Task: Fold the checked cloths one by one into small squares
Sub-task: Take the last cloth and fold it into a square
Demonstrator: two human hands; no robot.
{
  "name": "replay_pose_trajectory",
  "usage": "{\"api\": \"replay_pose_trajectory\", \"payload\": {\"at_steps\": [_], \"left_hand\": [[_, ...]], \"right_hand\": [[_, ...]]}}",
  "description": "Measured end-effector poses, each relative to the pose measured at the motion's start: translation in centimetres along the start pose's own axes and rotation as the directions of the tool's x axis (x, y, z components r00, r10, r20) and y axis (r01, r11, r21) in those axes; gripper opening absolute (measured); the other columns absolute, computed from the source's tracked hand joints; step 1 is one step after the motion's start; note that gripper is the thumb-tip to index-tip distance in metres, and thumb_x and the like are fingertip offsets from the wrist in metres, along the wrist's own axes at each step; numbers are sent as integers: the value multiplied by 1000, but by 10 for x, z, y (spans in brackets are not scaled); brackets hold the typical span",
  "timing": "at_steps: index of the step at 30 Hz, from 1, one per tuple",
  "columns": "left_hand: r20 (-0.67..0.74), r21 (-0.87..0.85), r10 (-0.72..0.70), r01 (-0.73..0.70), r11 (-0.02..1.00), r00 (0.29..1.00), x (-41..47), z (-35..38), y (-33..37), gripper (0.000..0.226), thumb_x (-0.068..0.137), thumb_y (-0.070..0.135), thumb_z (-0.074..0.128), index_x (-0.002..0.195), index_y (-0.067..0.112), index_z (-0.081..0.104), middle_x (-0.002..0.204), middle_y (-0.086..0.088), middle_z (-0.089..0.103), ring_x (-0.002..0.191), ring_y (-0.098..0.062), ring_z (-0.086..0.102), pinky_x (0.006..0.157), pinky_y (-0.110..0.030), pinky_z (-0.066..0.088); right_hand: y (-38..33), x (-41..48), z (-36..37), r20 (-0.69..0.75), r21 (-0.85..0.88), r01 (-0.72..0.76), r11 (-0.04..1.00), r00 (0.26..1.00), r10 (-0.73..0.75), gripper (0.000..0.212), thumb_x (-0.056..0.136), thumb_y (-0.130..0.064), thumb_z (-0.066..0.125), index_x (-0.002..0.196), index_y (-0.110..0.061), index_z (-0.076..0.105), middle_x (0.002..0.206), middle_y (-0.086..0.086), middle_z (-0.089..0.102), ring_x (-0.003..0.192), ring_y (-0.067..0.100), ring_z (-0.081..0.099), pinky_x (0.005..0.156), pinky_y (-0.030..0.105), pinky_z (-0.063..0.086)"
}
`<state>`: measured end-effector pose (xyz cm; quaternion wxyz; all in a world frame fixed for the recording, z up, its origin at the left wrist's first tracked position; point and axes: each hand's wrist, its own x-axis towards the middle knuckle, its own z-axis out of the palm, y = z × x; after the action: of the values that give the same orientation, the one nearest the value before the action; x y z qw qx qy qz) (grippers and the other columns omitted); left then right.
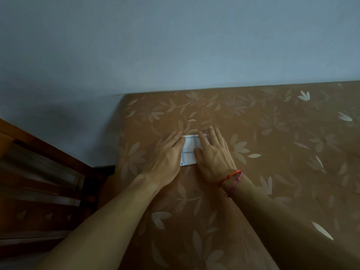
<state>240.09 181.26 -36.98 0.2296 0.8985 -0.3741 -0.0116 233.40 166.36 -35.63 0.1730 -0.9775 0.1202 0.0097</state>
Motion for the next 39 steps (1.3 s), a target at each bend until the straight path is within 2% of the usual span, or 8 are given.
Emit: {"api": "replay_pose_trajectory", "payload": {"at_steps": [3, 13, 19, 23, 28, 35, 37, 39], "left_hand": [[30, 46, 20, -21, 999, 999, -3, 2, -4, 46, 90, 12, 35, 128, -6, 55, 139, -22, 50, 133, -37, 43, 110, -46, 34], [21, 139, 3, -6, 990, 1000, -16, -2, -13, 48, 92, 9, 37, 138, -1, 46, 148, -16, 42, 140, -28, 35, 113, -40, 26], [72, 213, 27, -42, 976, 997, -18, 3, -19, 57, 95, 21, 17, 145, 5, 37, 153, -11, 36, 144, -21, 28, 118, -37, 19], [105, 237, 24, -48, 970, 994, -18, 1, -18, 64, 91, 23, 9, 147, 3, 34, 155, -12, 31, 146, -23, 24, 119, -37, 15], [127, 224, 10, -39, 974, 992, -23, -1, -19, 61, 94, 22, 9, 151, 6, 23, 159, -9, 19, 148, -20, 12, 120, -36, 8], [130, 202, 26, -52, 978, 991, -53, 0, -11, 56, 98, 32, 23, 147, 7, 33, 156, -8, 28, 146, -17, 20, 118, -40, 23], [90, 77, 0, -6, 997, 996, -48, -8, -3, 53, 100, 29, 27, 149, 8, 29, 158, -5, 23, 147, -13, 15, 120, -28, 15], [17, -130, -133, 134, 982, 991, -43, -24, 4, 47, 103, 23, 37, 149, 14, 32, 157, 2, 26, 144, -5, 17, 107, -2, -3]], "right_hand": [[-1, -5, 5, 77, 20, -27, 999, 997, 25, 59, 102, -28, 31, 154, -9, 11, 161, 17, -1, 149, 31, -4, 121, 42, 3], [-17, -6, 10, 55, -126, 41, 991, 998, -34, 60, 102, -35, 20, 154, -8, 8, 161, 18, -1, 150, 30, -6, 121, 41, -1], [-20, -5, 20, 109, -124, 273, 954, 959, -260, 90, 88, -59, -18, 154, -7, 12, 162, 13, 5, 150, 25, 2, 122, 45, 10], [5, -4, 16, 112, -195, 228, 954, 971, -209, 73, 96, -51, 1, 155, -9, 4, 163, 7, 1, 150, 17, -3, 123, 41, 4], [21, -10, 9, 130, -255, 208, 944, 975, -179, 71, 98, -53, 3, 154, -10, -4, 162, 5, -9, 149, 15, -12, 120, 37, -8], [17, -12, 4, 139, -174, 181, 968, 978, -157, 72, 98, -53, 11, 154, -10, -5, 162, 5, -11, 149, 15, -13, 119, 36, -8], [13, -11, -7, 144, 16, 126, 992, 981, -127, 69, 101, -47, 26, 155, -11, 1, 163, 4, -3, 150, 15, -5, 119, 30, -3], [13, -11, -20, 70, 210, 74, 975, 993, -90, 56, 99, -37, 40, 149, -14, 30, 154, 4, 33, 141, 19, 31, 118, 34, 25]]}}
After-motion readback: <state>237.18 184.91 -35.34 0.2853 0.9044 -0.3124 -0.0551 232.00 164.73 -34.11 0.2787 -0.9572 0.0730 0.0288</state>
